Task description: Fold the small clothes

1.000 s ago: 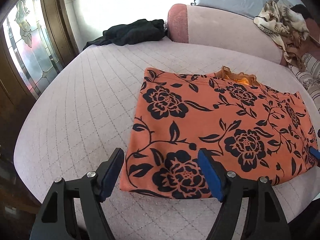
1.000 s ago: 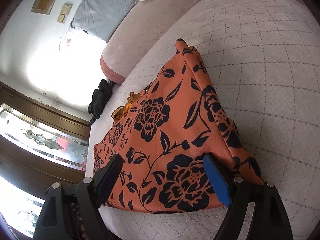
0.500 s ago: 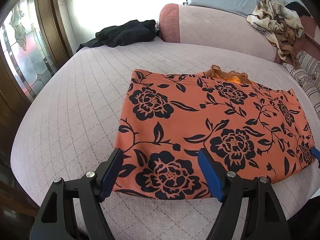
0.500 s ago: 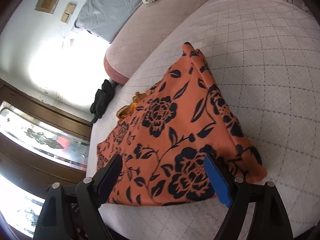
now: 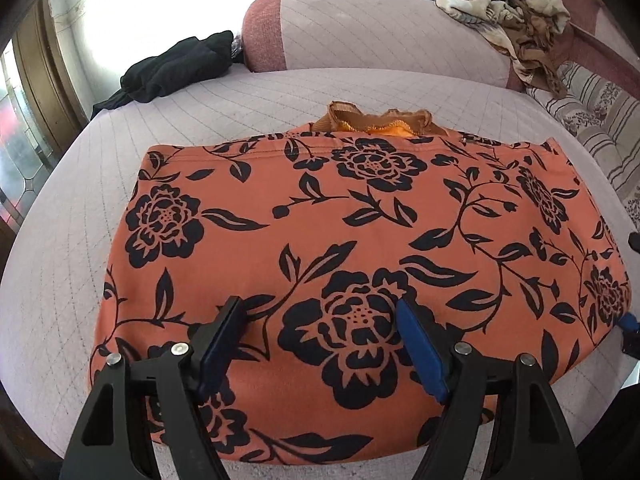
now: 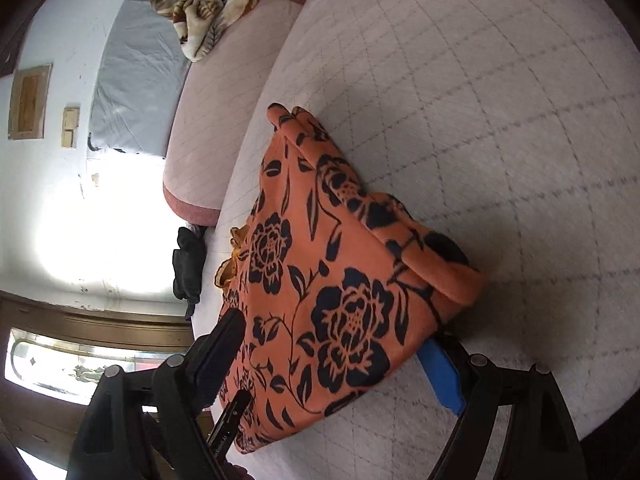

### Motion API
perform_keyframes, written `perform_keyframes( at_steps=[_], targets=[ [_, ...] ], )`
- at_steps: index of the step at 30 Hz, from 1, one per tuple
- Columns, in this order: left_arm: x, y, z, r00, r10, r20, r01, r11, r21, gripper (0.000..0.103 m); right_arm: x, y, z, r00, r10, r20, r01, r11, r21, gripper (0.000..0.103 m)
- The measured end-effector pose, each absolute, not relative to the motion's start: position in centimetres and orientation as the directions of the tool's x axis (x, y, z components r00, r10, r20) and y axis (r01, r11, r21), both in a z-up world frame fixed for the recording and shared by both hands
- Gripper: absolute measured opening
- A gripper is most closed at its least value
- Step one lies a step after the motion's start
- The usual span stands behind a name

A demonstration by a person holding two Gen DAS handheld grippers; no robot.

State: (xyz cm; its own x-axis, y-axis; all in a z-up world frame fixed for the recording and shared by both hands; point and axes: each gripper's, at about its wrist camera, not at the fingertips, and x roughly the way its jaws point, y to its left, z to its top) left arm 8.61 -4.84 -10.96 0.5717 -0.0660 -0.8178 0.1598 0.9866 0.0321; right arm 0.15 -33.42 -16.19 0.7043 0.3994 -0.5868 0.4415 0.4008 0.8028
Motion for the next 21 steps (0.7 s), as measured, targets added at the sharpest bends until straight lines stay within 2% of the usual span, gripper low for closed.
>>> perform_keyframes(
  at_steps=[2, 3, 4, 6, 9, 10, 12, 15, 16, 17, 18, 21],
  targets=[
    [8.6, -4.7, -10.3, 0.581, -0.075, -0.810, 0.147, 0.989, 0.014, 0.078, 1.0, -33.8, -16.2, 0.722, 0.381, -0.578, 0.437, 0.396, 0.807, 0.065],
    [8.4, -4.5, -9.5, 0.602, -0.087, -0.794, 0.139, 0.990, -0.004, 0.078, 1.2, -33.9, -16.3, 0.723, 0.365, -0.587, 0.450, 0.396, 0.800, 0.049],
    [8.2, -4.3, -8.6, 0.633, -0.097, -0.768, 0.133, 0.991, -0.015, 0.078, 1.3, -33.9, -16.4, 0.720, 0.352, -0.598, 0.463, 0.397, 0.792, 0.038],
    [8.1, -4.7, -7.9, 0.664, -0.094, -0.742, 0.138, 0.990, -0.002, 0.078, 1.6, -33.5, -16.2, 0.710, 0.333, -0.621, 0.458, 0.452, 0.766, 0.038],
    [9.4, -6.4, -10.9, 0.567, -0.071, -0.820, 0.190, 0.981, 0.046, 0.078, 1.8, -32.9, -16.2, 0.694, 0.302, -0.654, 0.452, 0.524, 0.722, 0.041],
    [9.6, -6.6, -11.8, 0.565, -0.057, -0.823, 0.192, 0.979, 0.064, 0.080, 1.8, -32.9, -16.4, 0.694, 0.307, -0.651, 0.458, 0.510, 0.728, 0.053],
    [9.1, -6.8, -11.2, 0.596, -0.049, -0.801, 0.190, 0.978, 0.082, 0.078, 1.9, -32.9, -16.4, 0.717, 0.327, -0.615, 0.436, 0.478, 0.762, 0.065],
    [9.0, -6.5, -10.3, 0.584, -0.109, -0.805, 0.203, 0.979, 0.014, 0.077, 3.1, -32.5, -16.2, 0.701, 0.313, -0.641, 0.455, 0.496, 0.740, 0.069],
    [8.8, -6.2, -10.0, 0.581, -0.116, -0.805, 0.205, 0.979, 0.006, 0.077, 3.7, -32.5, -16.2, 0.690, 0.313, -0.653, 0.458, 0.510, 0.728, 0.065],
    [8.6, -5.7, -9.7, 0.583, -0.122, -0.803, 0.203, 0.979, -0.001, 0.077, 4.0, -32.5, -16.2, 0.680, 0.308, -0.666, 0.461, 0.526, 0.714, 0.056],
    [8.3, -4.7, -9.0, 0.592, -0.132, -0.795, 0.196, 0.980, -0.016, 0.077, 4.4, -32.4, -16.0, 0.666, 0.308, -0.680, 0.466, 0.540, 0.701, 0.022],
    [7.1, -0.7, -7.1, 0.642, -0.139, -0.754, 0.139, 0.988, -0.064, 0.077, 5.1, -30.9, -13.1, 0.663, 0.269, -0.699, 0.410, 0.651, 0.639, 0.020]
  ],
)
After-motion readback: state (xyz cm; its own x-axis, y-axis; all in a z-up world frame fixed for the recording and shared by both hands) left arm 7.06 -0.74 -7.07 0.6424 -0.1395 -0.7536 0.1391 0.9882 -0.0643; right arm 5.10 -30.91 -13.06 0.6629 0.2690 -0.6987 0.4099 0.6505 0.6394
